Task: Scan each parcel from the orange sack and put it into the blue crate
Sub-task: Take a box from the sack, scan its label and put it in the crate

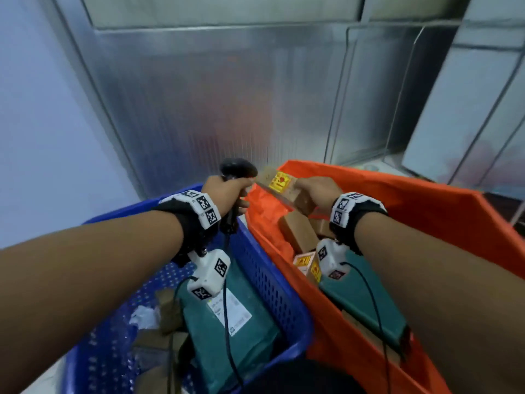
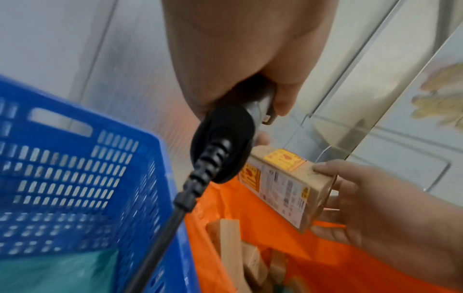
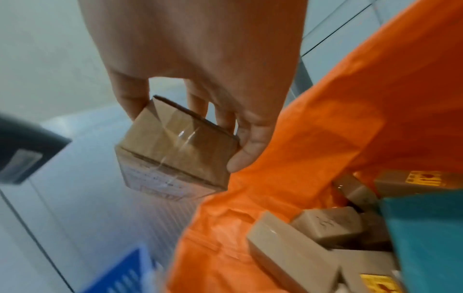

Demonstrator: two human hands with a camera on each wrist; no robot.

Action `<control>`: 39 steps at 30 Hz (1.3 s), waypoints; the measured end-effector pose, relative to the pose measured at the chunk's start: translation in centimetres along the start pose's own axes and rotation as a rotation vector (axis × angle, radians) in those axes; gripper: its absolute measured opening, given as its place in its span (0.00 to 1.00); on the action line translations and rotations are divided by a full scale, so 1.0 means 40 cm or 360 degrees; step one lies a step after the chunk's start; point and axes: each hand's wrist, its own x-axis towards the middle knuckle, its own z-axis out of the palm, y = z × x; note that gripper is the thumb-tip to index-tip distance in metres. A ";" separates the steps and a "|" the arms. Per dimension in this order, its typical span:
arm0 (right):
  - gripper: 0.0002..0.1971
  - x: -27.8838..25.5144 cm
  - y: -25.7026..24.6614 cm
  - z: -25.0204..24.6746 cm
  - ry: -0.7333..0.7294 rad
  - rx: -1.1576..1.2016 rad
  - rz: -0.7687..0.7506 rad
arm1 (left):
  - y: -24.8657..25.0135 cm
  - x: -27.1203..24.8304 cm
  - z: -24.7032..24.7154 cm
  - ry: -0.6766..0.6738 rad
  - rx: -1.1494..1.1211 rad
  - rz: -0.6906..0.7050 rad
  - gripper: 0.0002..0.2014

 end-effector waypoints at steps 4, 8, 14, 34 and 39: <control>0.14 -0.127 -0.201 -0.013 -0.0152 0.0349 0.0107 | 0.118 -0.130 -0.095 0.0019 -0.0120 0.0158 0.08; 0.20 -0.205 -0.295 0.054 -0.0338 0.0456 0.0223 | 0.124 -0.242 -0.204 0.0067 -0.0197 0.0224 0.07; 0.24 -0.260 -0.295 0.221 -0.0459 0.0448 0.0314 | 0.047 -0.352 -0.358 0.0142 -0.0211 0.0198 0.07; 0.16 -0.252 -0.275 0.362 -0.0700 0.0037 0.0419 | -0.030 -0.358 -0.454 0.0002 0.0791 0.0350 0.03; 0.14 -0.273 -0.286 0.332 -0.0714 -0.0038 0.0403 | -0.029 -0.362 -0.464 -0.0039 0.0913 0.0352 0.04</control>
